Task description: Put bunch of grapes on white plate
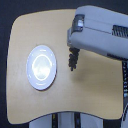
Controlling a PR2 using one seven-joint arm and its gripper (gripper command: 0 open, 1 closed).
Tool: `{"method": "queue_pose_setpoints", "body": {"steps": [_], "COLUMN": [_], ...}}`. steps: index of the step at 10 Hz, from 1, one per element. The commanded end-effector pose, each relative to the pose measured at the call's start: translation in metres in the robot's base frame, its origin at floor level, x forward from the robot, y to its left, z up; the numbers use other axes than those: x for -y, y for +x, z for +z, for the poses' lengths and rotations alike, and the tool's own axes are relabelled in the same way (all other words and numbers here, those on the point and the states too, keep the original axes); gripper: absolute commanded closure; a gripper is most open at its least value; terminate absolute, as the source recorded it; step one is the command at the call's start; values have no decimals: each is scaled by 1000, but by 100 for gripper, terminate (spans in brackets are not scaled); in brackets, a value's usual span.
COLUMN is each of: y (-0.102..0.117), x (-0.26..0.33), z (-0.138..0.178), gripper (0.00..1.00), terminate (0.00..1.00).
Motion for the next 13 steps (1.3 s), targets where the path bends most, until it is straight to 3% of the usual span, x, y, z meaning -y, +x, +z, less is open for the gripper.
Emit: {"method": "queue_pose_setpoints", "body": {"steps": [1, 6, 13], "y": [-7, -12, -34], "x": [-120, -190, -201], "z": [-15, -56, -126], "gripper": [100, 100, 100], "terminate": [0, 0, 0]}}
